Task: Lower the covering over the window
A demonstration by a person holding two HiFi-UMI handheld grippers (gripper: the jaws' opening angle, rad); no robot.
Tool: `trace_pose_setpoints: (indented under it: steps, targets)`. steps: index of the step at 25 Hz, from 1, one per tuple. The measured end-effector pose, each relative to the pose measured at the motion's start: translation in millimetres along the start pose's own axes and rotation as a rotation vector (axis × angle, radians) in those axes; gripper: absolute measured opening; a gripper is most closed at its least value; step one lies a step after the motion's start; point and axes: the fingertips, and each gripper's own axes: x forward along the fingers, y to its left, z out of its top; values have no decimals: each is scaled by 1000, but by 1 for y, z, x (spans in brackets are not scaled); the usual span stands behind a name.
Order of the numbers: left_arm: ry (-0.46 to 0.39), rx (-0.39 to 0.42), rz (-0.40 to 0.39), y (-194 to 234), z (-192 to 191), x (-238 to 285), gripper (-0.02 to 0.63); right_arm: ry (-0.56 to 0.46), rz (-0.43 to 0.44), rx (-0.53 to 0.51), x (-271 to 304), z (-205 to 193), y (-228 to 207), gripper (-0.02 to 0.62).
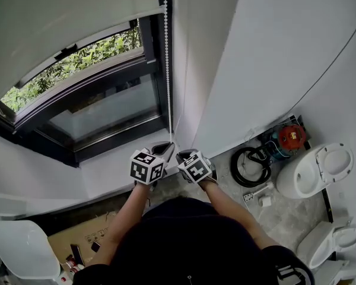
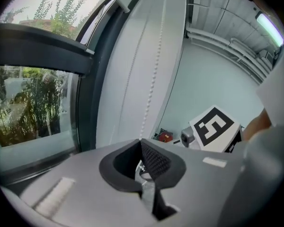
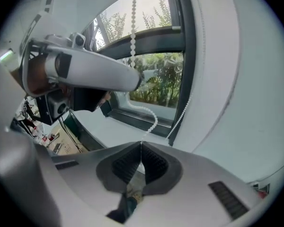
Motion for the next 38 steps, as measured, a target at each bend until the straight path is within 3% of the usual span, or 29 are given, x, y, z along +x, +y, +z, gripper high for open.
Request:
trace_pose_setpoints:
  steps: [6, 8, 10, 16, 25, 38]
  targets:
    - [2, 1, 8, 8, 0, 0, 11, 41, 56, -43, 3, -1, 9, 15]
    - [1, 2, 9, 10, 0, -1, 11, 21, 74, -25, -2, 7, 8, 151]
    - [-3, 0, 11, 11, 0, -2, 12, -33, 69, -4, -11, 22, 1, 179]
    - [-9, -3, 16, 17, 2, -3, 12, -213, 3, 4, -51, 73, -14, 181]
    - [-14, -12, 12, 18, 1, -2, 12, -400, -20, -64, -105, 144, -1, 181]
    - [-17, -12, -4, 10, -1, -3, 12, -562, -93, -131, -143, 208, 5, 115]
